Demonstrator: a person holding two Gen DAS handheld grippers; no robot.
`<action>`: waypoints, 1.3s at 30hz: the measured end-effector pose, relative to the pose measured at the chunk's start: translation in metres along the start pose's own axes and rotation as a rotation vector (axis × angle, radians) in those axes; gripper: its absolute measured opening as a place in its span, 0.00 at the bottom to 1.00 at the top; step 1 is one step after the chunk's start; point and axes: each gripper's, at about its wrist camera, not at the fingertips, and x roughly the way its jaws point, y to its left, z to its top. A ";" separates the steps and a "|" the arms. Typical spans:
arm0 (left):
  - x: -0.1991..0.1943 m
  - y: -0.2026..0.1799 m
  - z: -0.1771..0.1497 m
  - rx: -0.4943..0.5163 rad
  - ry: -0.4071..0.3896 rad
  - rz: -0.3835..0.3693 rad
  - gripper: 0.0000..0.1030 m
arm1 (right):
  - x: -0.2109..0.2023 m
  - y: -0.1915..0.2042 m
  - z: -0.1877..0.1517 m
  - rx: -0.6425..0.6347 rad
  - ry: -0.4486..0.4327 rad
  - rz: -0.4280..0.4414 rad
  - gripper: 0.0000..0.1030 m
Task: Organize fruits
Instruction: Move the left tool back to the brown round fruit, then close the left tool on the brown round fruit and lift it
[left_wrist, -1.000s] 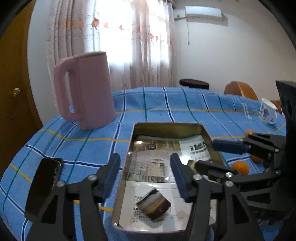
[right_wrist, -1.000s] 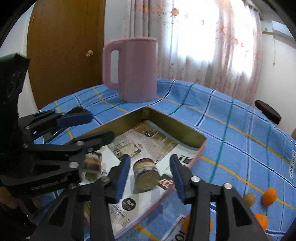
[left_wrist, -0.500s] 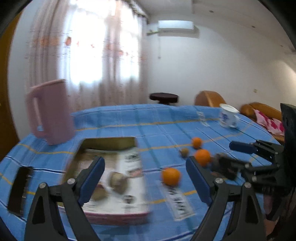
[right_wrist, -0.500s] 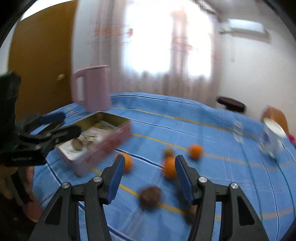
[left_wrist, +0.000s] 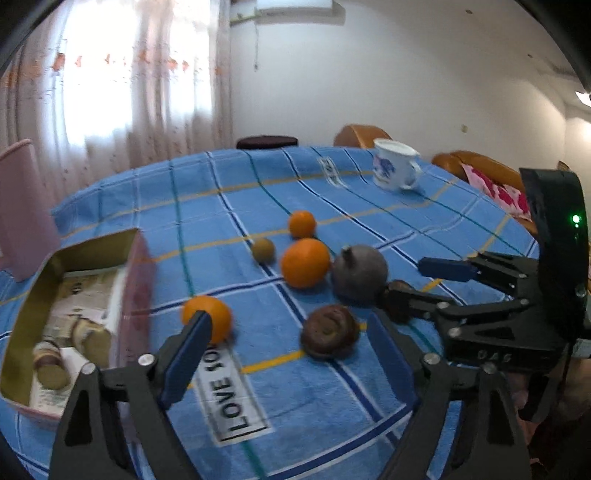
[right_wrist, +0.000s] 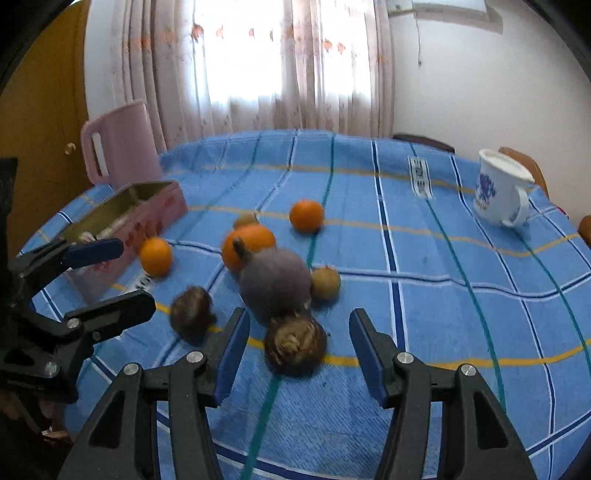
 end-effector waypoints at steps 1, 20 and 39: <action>0.005 -0.001 0.000 0.002 0.022 -0.003 0.80 | 0.002 -0.001 -0.001 0.004 0.013 0.012 0.56; 0.043 -0.004 0.001 -0.059 0.185 -0.154 0.44 | 0.014 0.000 -0.001 -0.002 0.081 0.029 0.39; 0.009 -0.002 0.002 -0.058 -0.004 -0.092 0.44 | -0.018 0.003 -0.006 -0.030 -0.117 0.035 0.39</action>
